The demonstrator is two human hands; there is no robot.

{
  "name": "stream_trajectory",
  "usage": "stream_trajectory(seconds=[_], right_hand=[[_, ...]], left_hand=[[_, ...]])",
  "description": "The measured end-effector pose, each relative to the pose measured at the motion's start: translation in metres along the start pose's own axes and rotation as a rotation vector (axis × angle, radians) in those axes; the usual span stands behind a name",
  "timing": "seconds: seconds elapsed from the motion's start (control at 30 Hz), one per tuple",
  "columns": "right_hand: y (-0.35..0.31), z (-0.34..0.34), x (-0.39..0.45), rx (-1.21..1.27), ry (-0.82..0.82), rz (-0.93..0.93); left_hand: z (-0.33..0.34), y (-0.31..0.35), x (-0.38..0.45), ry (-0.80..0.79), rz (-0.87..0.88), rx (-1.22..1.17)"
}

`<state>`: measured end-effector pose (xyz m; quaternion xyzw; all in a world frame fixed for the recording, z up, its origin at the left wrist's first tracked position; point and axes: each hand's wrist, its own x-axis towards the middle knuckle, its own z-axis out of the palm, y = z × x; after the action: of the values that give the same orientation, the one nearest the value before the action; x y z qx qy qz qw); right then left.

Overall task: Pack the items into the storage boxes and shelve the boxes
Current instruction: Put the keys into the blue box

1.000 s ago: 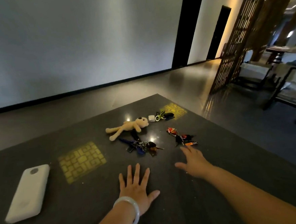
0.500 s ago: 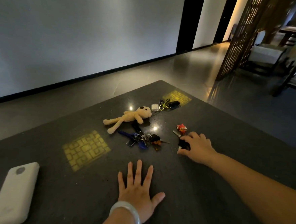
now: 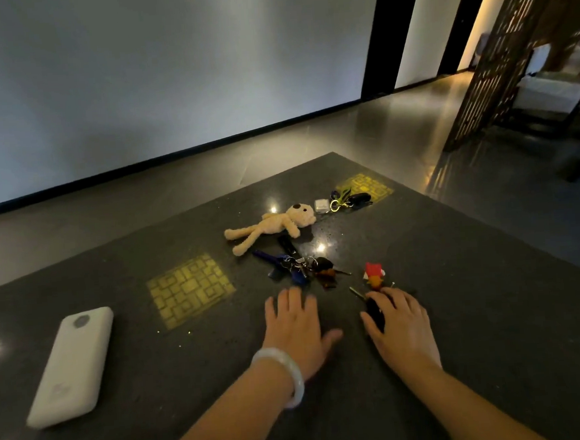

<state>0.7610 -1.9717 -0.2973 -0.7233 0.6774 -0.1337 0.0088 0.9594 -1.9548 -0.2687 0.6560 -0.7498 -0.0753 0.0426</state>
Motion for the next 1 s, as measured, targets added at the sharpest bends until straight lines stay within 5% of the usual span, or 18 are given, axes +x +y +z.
stream_trajectory(seconds=[0.1, 0.33, 0.63, 1.0], right_hand=[[0.0, 0.001, 0.002, -0.003, 0.004, 0.024], [0.003, 0.001, 0.005, 0.033, 0.026, 0.045], [-0.001, -0.019, -0.021, 0.092, -0.119, 0.066], [0.016, -0.066, -0.18, 0.126, -0.203, 0.191]], left_hand=[[-0.01, -0.001, 0.047, 0.106, -0.015, -0.035], [0.009, -0.019, 0.088, -0.141, -0.024, -0.029], [0.007, 0.0, -0.005, -0.17, 0.04, -0.057], [-0.014, 0.056, -0.142, -0.148, 0.172, -0.056]])
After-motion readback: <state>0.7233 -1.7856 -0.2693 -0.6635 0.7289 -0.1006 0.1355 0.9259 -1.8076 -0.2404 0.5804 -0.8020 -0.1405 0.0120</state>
